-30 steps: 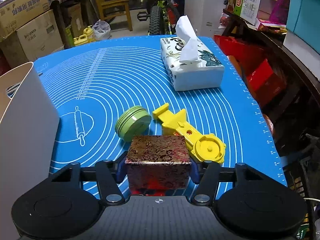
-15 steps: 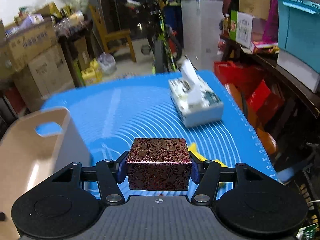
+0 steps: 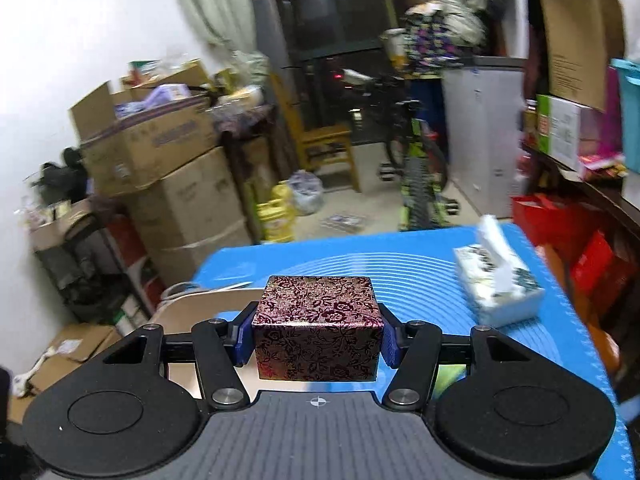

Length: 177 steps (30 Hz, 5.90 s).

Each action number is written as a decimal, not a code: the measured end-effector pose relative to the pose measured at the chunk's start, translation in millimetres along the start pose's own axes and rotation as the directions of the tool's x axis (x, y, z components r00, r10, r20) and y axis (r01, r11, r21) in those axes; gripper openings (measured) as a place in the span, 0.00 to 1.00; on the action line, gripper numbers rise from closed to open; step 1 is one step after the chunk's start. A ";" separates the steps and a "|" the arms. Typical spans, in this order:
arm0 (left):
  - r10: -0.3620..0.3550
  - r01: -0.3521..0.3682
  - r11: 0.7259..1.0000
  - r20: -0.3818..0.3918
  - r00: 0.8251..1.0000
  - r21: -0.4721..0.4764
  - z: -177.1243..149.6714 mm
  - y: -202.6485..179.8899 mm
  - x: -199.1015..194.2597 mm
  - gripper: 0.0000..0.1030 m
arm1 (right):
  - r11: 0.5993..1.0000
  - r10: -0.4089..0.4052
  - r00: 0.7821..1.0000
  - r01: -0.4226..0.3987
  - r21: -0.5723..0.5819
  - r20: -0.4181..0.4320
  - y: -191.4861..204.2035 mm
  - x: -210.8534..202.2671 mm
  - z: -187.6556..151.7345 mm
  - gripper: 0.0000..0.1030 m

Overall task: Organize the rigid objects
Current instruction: 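Carry the red gift box into the bin with the right gripper and release, then grasp the red toy figure with the right gripper, then carry the red toy figure into the bin with the right gripper and release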

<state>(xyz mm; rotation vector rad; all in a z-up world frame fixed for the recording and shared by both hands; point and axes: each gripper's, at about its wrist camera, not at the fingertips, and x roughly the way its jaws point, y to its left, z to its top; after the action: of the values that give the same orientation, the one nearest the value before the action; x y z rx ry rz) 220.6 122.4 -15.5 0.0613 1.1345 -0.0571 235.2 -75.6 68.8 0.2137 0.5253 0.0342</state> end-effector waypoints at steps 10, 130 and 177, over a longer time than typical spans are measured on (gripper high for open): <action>0.003 -0.003 1.000 0.002 1.000 0.004 -0.4 -0.5 -0.7 0.05 | 0.979 0.126 0.980 -0.148 -0.142 -0.153 67.6 24.9 -24.8 0.60; 0.007 -0.007 1.000 0.000 1.000 0.001 0.5 -0.4 -0.7 0.06 | 0.992 -0.104 0.973 0.115 0.042 -0.207 -47.7 7.2 -20.2 0.42; 0.016 -0.016 1.000 0.001 1.000 0.011 0.0 -2.5 1.1 0.06 | 0.971 0.094 0.909 -0.174 -0.164 -0.406 86.7 54.0 -56.9 0.64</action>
<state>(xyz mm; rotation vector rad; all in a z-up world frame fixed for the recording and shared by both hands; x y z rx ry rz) 220.8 119.9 -16.5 0.0797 1.1322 -0.0492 255.3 24.8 12.5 0.0459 0.9074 0.2687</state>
